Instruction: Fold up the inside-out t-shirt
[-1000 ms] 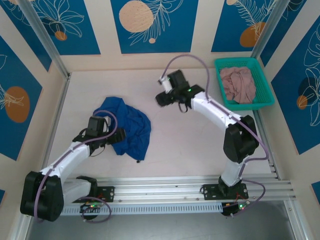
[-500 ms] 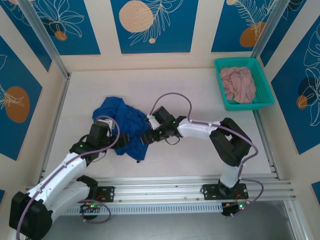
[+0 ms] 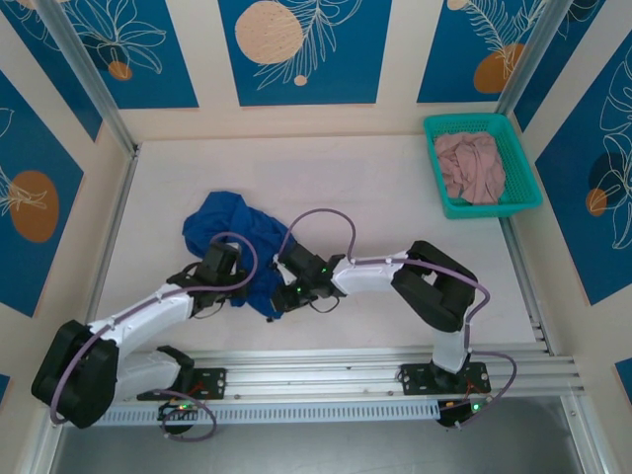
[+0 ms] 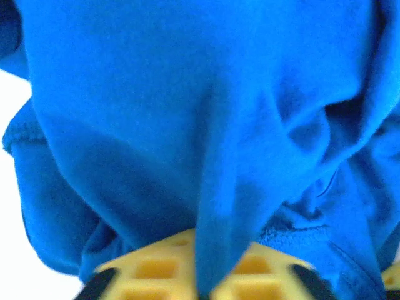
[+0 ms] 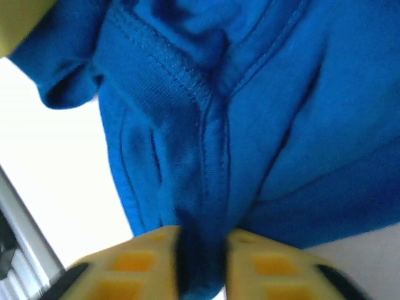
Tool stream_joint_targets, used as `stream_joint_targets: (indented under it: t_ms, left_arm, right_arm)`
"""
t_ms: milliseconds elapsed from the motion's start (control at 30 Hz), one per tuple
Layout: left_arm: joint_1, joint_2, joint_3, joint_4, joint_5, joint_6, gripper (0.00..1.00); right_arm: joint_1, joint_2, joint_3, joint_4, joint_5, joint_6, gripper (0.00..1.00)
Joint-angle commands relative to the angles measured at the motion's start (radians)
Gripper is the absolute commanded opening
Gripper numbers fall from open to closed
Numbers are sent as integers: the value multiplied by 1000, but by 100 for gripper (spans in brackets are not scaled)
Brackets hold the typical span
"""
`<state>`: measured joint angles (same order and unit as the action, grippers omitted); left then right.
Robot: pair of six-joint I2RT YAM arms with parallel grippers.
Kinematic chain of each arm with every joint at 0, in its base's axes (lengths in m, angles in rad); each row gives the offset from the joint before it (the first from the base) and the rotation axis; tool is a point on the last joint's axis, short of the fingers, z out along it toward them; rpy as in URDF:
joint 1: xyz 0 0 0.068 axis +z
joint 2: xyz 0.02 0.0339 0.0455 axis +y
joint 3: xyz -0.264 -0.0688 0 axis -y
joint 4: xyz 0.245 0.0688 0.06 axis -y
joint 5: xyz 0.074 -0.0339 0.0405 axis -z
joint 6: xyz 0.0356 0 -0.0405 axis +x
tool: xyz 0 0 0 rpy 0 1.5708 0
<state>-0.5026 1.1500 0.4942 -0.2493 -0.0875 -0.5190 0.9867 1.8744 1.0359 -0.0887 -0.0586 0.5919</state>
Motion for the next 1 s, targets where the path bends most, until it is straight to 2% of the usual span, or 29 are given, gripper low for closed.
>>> stream_joint_targets:
  t_ms: [0,33,200,367,533,700,833,967]
  left_arm:
    - [-5,-19,21,54,-38,-17,0]
    - [-4,-52,38,46,-33,-19,0]
    - [-4,-263,199,23,66,-31,0]
    - [-7,-252,520,-12,121,-18,0]
    - [-7,-172,781,-52,56,60,0]
    - [-7,-110,935,-55,39,111,0]
    - [-7,-33,1055,-73,136,114,0]
    - [-7,91,1217,-174,273,126,0]
  right_arm:
    - [-32,-39,10,-9,47,-12,4]
    - [-49,-93,6,-29,68,-37,0]
    - [-191,-420,53,-177,129,-201,0]
    - [-363,-642,229,-252,134,-317,0]
    - [-484,-710,408,-287,164,-377,0]
    - [-541,-707,552,-361,199,-419,0]
    - [-552,-692,664,-431,215,-446,0]
    - [-551,-690,728,-463,196,-440,0]
